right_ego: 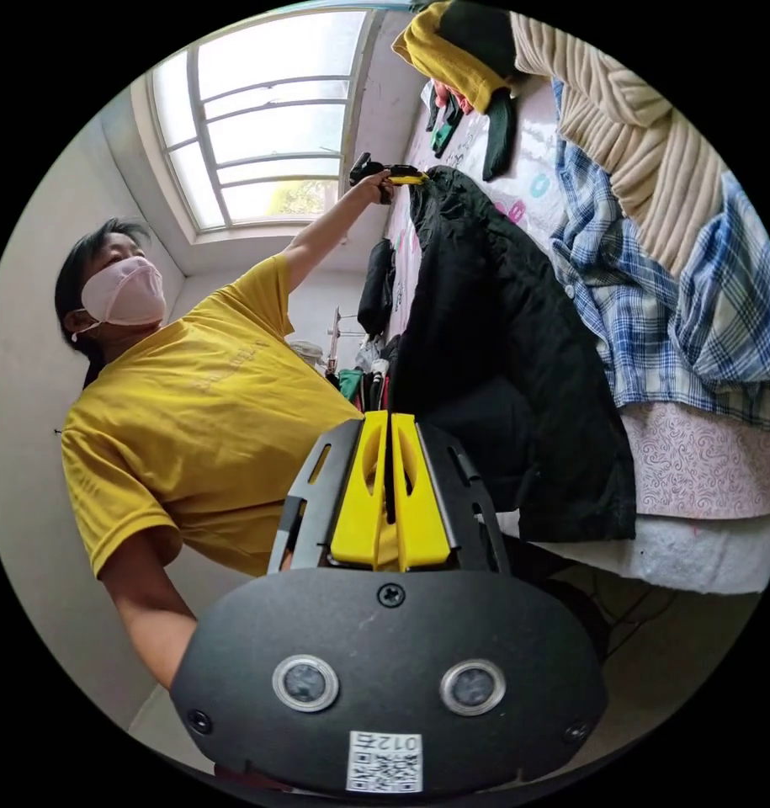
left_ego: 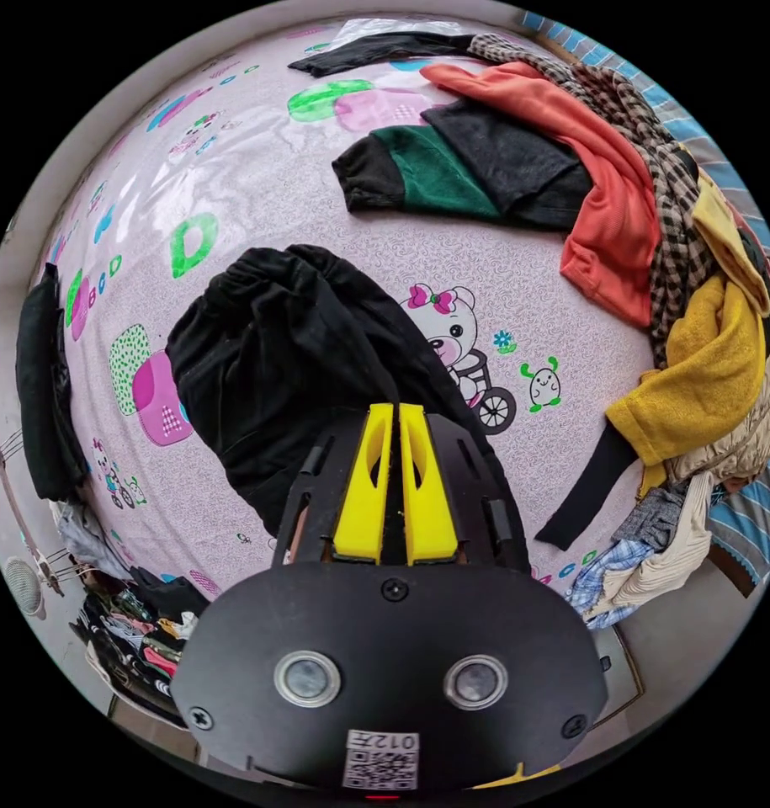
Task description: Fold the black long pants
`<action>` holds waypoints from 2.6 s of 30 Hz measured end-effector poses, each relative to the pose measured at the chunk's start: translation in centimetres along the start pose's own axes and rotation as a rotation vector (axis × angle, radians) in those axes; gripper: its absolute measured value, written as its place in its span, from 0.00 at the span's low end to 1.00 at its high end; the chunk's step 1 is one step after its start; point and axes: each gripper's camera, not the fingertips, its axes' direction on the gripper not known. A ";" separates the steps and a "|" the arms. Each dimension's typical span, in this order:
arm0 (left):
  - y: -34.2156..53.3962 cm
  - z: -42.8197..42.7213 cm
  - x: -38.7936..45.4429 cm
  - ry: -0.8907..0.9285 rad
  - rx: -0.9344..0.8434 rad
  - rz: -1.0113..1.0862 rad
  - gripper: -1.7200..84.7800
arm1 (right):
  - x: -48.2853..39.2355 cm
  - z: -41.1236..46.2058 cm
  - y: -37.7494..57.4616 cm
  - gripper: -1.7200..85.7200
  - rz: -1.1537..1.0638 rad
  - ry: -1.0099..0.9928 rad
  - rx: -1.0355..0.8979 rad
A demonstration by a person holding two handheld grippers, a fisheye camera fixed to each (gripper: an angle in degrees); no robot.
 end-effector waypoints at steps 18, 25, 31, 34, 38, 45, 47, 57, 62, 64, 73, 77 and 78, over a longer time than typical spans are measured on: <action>12.9 -3.8 -5.6 0.585 0.243 0.135 0.03 | 1.3 -7.1 5.9 0.05 0.301 0.315 0.123; 31.8 2.6 1.3 0.508 0.215 0.489 0.02 | -1.5 -7.0 8.1 0.07 0.181 0.588 -0.016; 46.5 12.4 14.1 0.284 -0.033 0.904 0.02 | -1.6 -7.8 9.8 0.04 0.250 0.581 0.042; 51.0 13.4 17.7 0.276 -0.055 1.001 0.02 | -3.2 -8.6 11.3 0.04 0.262 0.402 0.090; 52.8 12.8 19.2 0.320 -0.082 1.032 0.02 | -5.5 -8.7 13.9 0.04 0.257 0.103 0.191; 52.4 14.1 20.2 0.262 -0.153 0.996 0.02 | 1.4 -8.8 18.5 0.04 0.519 0.332 0.292; 52.7 14.8 20.8 0.214 -0.160 1.000 0.02 | 2.4 -9.0 19.1 0.04 0.500 0.373 0.331; 55.7 16.0 24.0 0.124 -0.148 1.081 0.02 | -0.9 -7.0 20.3 0.04 0.347 0.734 0.327; 57.0 15.2 25.2 0.091 -0.096 1.122 0.02 | -0.7 -6.6 18.9 0.09 0.266 0.737 0.381; 58.5 14.4 26.4 0.053 -0.033 1.192 0.03 | 1.5 -5.9 17.9 0.10 0.269 0.671 0.343; 60.7 12.3 25.8 -0.136 0.164 1.219 0.03 | 6.4 -1.4 17.1 0.09 0.287 0.685 0.191; 55.9 10.7 19.3 -0.075 0.127 0.979 0.02 | 7.9 -0.4 16.8 0.08 0.341 0.675 0.206; 54.2 10.0 16.3 -0.050 0.124 0.879 0.02 | 7.3 0.0 16.6 0.07 0.327 0.732 0.226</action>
